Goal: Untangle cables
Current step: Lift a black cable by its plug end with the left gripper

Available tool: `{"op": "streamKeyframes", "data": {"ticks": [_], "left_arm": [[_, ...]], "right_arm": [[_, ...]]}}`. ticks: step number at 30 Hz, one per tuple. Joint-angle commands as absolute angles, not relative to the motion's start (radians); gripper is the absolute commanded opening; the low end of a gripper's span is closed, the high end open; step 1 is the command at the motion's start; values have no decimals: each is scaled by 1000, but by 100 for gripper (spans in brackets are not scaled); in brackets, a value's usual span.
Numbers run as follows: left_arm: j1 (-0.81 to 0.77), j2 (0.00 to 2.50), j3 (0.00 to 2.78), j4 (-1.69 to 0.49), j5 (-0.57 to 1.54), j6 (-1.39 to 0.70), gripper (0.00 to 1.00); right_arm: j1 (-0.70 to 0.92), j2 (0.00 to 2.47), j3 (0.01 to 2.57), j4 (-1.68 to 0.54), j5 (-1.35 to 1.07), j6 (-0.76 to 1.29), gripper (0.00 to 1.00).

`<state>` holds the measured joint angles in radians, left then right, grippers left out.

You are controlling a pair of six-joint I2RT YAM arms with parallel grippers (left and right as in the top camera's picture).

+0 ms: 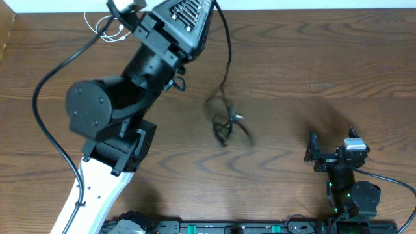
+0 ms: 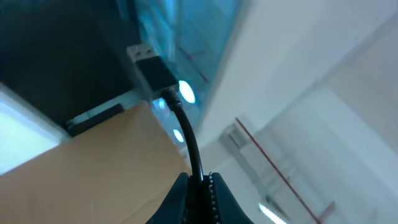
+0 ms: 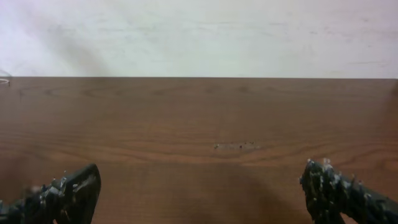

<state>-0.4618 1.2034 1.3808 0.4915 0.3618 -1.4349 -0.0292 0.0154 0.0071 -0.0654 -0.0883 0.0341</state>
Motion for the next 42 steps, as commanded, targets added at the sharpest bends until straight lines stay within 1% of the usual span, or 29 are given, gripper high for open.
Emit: {"op": "streamKeyframes", "data": {"ticks": [1,7,12,15,18,21,24,26,29,37,42], "left_arm": [[-460,1215,1393,383,339,-1472,8],[-460,1215,1393,57,339,-1300,7],[-460,1220,1393,-94,339,-1129,8],[-460,1221,1393,-196,308,-962,7],[-460,1221,1393,-335,152,-809,7],[-460,1221,1393,-479,-139,-707,8],[-459,1226,1392,-617,-420,-683,8],[-452,1230,1392,-683,-533,-683,8],[-430,1239,1392,-729,-597,-672,8],[-374,1241,1392,-725,-588,-657,8],[-347,1252,1392,-730,-588,-612,8]], "right_arm": [[-25,12,6,-70,-81,36,99],[-25,12,6,-70,-81,36,99],[-25,12,6,-70,-81,36,99],[-25,12,6,-70,-81,36,99],[-25,12,6,-70,-81,36,99],[-25,12,6,-70,-81,36,99],[-25,12,6,-70,-81,36,99],[-25,12,6,-70,-81,36,99],[-25,12,6,-70,-81,36,99],[-25,12,6,-70,-81,36,99],[-25,12,6,-70,-81,36,99]]}}
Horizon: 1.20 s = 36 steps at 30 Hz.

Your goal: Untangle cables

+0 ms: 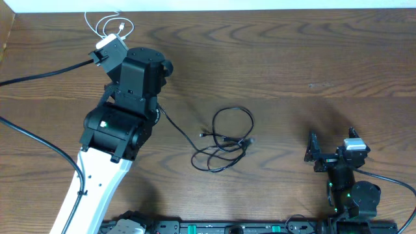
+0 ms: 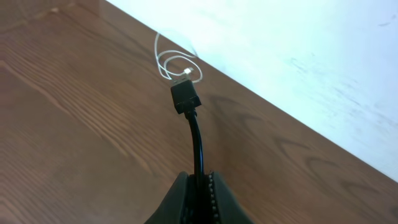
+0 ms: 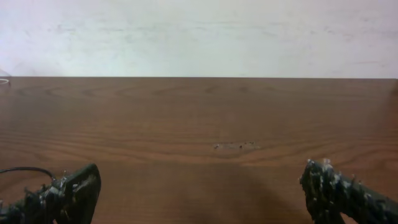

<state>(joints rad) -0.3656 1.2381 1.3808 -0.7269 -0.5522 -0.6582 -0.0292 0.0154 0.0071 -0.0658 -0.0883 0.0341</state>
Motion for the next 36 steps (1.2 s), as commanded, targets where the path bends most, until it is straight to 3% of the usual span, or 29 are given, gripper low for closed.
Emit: {"op": "streamKeyframes", "data": {"ticks": [1,8,14,22,25,29,31,34,36], "left_arm": [[-341,1258,1392,-738,-588,-606,8],[-326,1328,1392,-781,-554,-593,8],[-326,1362,1392,-642,-81,-393,8],[-327,1362,1392,-438,564,-371,8],[-327,1362,1392,-410,671,-371,8],[-326,1364,1392,-440,631,-371,8],[-326,1365,1392,-482,548,-371,17],[-326,1369,1392,-551,449,-370,70],[-326,1373,1392,-603,406,-370,85]], "right_arm": [[-25,12,6,-70,-81,36,99],[-25,12,6,-70,-81,36,99],[-25,12,6,-70,-81,36,99],[-25,12,6,-70,-81,36,99],[-25,12,6,-70,-81,36,99],[-25,12,6,-70,-81,36,99],[-25,12,6,-70,-81,36,99],[-25,12,6,-70,-81,36,99],[-25,12,6,-70,-81,36,99]]}}
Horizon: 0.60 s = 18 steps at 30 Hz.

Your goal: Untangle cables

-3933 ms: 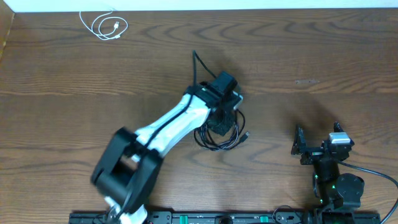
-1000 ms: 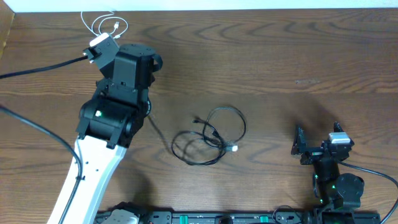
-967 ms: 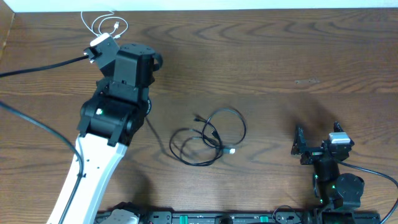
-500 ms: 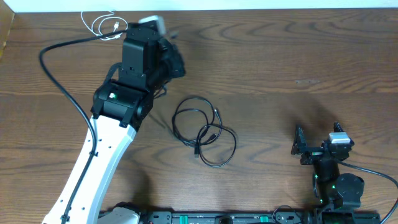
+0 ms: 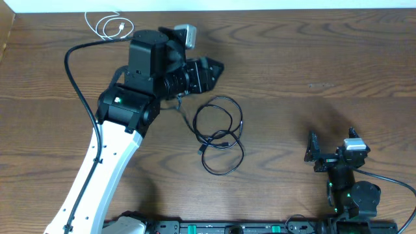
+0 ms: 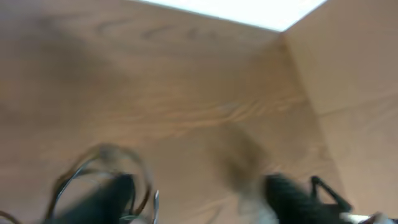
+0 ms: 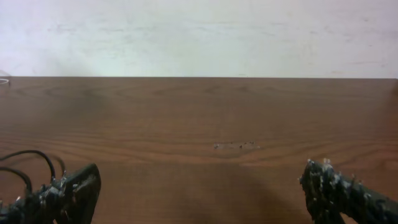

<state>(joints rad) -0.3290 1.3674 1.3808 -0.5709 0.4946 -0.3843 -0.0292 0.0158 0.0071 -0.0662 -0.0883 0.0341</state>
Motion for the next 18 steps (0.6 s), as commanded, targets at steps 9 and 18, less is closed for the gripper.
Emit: {"op": "streamKeyframes", "data": {"ticks": [9,18], "left_arm": [[-327,1380,1391,-812,393,-299,89],[-327,1452,1317,-1044,208,-300,89]], "right_arm": [[-25,12,6,-70,-81,36,99],[-25,12,6,-70,-81,36,99]]}}
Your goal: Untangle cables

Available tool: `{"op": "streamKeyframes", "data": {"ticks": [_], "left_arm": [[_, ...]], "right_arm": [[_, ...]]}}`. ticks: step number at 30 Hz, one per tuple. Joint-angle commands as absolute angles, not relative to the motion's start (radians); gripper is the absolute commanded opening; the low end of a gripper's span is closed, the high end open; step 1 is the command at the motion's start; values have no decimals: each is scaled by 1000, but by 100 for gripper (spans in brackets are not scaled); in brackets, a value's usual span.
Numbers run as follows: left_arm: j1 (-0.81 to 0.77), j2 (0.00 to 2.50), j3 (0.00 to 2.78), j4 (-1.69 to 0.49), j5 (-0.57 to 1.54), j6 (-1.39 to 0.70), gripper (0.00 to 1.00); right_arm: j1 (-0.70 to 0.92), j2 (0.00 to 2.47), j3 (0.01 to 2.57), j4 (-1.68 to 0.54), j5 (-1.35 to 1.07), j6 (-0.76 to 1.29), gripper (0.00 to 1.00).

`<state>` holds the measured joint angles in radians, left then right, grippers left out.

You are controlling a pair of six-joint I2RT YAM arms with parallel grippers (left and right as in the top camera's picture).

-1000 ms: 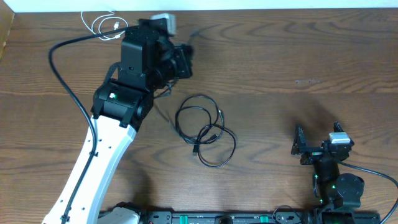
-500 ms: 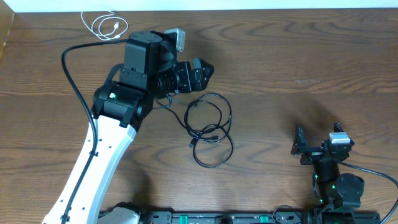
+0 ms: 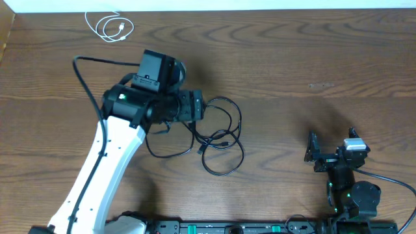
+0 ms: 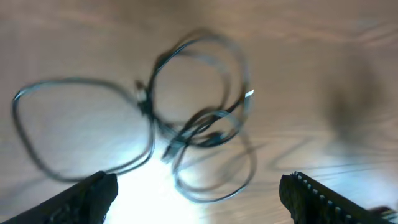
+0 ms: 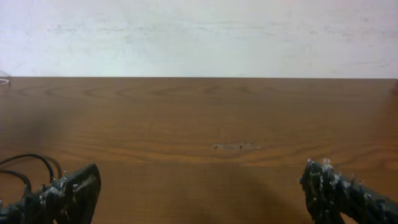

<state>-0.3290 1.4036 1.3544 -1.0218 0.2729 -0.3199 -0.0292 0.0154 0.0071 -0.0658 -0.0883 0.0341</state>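
A tangle of thin black cable (image 3: 221, 136) lies in loops on the wooden table, with one wide loop (image 3: 166, 144) spread out to the left. The left wrist view shows the same black loops (image 4: 193, 118) from above, blurred. My left gripper (image 3: 195, 106) hangs over the left part of the tangle, open, and its fingers (image 4: 87, 199) have nothing between them. My right gripper (image 3: 330, 155) sits at the front right, open and empty. At the left edge of its view is a bit of the black cable (image 5: 25, 165).
A thin white cable (image 3: 110, 27) lies coiled at the back left corner of the table (image 3: 312, 58). The left arm's own thick black lead (image 3: 84, 71) arcs over the table's left side.
My left gripper was open and pointing right over the table behind the tangle. Now it faces down over the tangle's left part. A wide loop now lies to the left of the tangle.
First my left gripper was shut on the black cable near its plug, held high with the cable hanging to the table. Then it still gripped it, lower at the back left. Later it stood open, the cable on the table. The right arm stayed put.
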Motion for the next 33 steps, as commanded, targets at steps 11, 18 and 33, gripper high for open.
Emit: {"op": "streamKeyframes", "data": {"ticks": [11,18,33], "left_arm": [[-327,1708,1310,-1109,251,-300,89],[-328,1843,1310,-1116,340,-319,88],[-400,1948,1310,-1023,324,-379,63]], "right_arm": [[-25,12,6,-70,-81,36,99],[-25,12,6,-70,-81,36,99],[-25,13,6,-70,-81,36,99]]}}
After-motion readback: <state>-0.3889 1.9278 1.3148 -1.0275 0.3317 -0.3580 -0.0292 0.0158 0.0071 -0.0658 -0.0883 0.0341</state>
